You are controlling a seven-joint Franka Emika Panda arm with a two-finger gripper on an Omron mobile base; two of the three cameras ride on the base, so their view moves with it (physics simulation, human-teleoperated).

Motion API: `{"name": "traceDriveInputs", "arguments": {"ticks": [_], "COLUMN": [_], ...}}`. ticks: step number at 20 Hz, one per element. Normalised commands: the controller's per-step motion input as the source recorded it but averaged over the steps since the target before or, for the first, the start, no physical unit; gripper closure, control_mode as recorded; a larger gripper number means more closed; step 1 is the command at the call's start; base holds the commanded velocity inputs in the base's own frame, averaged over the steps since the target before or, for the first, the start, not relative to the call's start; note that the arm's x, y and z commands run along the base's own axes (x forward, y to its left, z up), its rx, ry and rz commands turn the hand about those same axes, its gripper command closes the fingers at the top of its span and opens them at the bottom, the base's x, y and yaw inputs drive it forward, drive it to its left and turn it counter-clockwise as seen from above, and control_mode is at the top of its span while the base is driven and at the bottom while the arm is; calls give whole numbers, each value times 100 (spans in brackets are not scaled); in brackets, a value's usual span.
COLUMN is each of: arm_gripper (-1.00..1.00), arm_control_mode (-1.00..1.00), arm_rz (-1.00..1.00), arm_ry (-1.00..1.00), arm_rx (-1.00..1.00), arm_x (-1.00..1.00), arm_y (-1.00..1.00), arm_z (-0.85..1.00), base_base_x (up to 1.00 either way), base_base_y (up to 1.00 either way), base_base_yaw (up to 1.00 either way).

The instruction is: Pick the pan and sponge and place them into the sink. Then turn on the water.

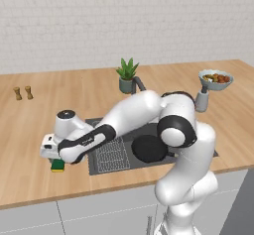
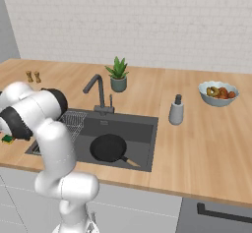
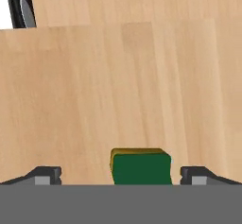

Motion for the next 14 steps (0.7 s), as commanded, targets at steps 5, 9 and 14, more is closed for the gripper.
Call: {"name": "traceDriveInputs", "arguments": {"ticks": [5, 9, 14], "arm_gripper": [-100, -100, -100], "arm_control_mode": [-100, -100, -100], "arm_rz": [0, 0, 3], "arm_ry": [0, 0, 0], "arm_rx": [-1, -4, -3], "arm_x": [27, 20, 7], "arm_y": [29, 7, 0], "arm_z": [-13, -36, -37], "base_base_x": [0, 0, 0], "base_base_y": [0, 0, 0], "base_base_yaw": [0, 0, 0]}}
